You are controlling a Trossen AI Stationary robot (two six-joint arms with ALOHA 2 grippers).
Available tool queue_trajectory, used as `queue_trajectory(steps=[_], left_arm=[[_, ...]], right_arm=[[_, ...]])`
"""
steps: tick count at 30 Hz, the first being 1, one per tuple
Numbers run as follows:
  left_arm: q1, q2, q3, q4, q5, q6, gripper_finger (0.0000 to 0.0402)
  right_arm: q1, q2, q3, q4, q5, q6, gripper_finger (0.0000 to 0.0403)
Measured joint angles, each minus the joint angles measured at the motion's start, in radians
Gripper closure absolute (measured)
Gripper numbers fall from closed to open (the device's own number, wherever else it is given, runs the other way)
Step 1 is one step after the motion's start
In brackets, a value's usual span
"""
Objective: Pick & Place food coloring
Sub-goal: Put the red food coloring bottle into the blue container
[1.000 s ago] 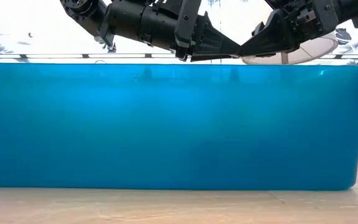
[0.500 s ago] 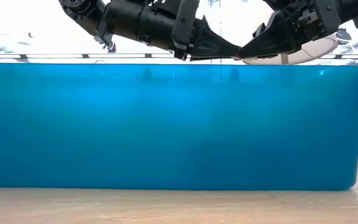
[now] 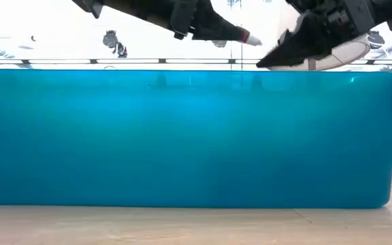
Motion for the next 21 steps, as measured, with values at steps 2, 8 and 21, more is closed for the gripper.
queue_trajectory(steps=[2, 8, 21], left_arm=[[-0.001, -0.014, -0.008, -0.01, -0.013, -0.011, 0.0347], [0.014, -0.036, -0.062, 0.078, -0.006, -0.028, 0.0347], [0.161, -0.033, -0.375, 0.846, 0.399, -0.122, 0.0348]], right_arm=[[0.0, -0.011, 0.004, 0.007, 0.0, -0.005, 0.0278], [0.0, -0.04, 0.003, -0.005, 0.089, -0.061, 0.0283], [-0.069, -0.046, 0.003, 0.049, 0.236, -0.139, 0.028]])
